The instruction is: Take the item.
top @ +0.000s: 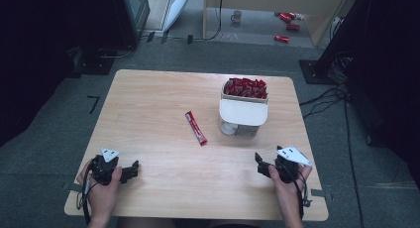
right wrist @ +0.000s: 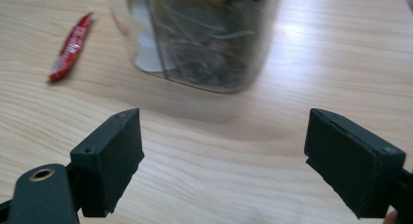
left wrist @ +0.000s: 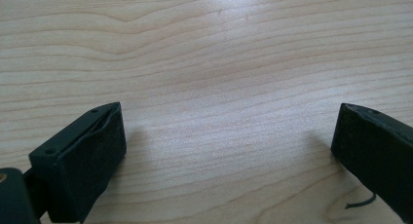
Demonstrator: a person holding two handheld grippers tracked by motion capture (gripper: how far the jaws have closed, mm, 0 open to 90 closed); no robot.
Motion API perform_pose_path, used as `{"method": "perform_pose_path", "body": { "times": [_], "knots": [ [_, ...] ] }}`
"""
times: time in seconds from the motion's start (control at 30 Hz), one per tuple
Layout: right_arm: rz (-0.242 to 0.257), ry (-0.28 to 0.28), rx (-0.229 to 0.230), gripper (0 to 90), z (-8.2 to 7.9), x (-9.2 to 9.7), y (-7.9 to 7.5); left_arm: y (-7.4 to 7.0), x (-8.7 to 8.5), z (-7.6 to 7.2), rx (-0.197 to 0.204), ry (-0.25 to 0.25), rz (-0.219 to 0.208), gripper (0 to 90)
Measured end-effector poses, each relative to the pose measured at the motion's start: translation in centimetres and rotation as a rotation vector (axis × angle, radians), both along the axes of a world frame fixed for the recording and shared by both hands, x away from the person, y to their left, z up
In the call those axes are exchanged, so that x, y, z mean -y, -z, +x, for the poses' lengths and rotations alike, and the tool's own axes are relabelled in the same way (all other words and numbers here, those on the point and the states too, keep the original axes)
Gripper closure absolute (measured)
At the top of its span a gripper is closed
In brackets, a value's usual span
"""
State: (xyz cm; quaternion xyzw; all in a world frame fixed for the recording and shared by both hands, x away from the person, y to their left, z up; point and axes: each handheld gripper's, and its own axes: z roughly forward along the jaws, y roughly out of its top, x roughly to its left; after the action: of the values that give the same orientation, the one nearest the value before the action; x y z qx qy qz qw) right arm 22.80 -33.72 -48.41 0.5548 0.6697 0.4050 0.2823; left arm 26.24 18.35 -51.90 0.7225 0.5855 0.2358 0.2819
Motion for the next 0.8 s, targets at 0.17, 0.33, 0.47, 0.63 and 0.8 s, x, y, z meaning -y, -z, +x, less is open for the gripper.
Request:
{"method": "perform_pose_path", "body": {
  "times": [0.17,0.33,0.47,0.63,0.8],
  "knots": [
    [-0.006,0.052,-0.018,14.1,-0.8,2.3,0.9,0.0,0.0,0.0,0.000,0.000,0.000,0.0],
    [-0.009,0.112,-0.045,14.1,-1.6,4.6,2.1,0.0,0.0,0.0,-0.001,0.001,0.001,0.0],
    [-0.032,0.158,-0.091,13.9,-2.2,6.2,3.0,0.0,0.0,-0.1,-0.001,0.003,0.001,0.0],
    [-0.058,0.190,-0.133,13.8,-2.9,7.7,3.8,0.0,0.0,-0.1,0.000,0.003,0.001,0.0],
    [-0.078,0.216,-0.178,13.6,-3.1,8.1,4.0,0.0,0.0,-0.1,0.000,0.003,0.001,0.0]
  ]
}}
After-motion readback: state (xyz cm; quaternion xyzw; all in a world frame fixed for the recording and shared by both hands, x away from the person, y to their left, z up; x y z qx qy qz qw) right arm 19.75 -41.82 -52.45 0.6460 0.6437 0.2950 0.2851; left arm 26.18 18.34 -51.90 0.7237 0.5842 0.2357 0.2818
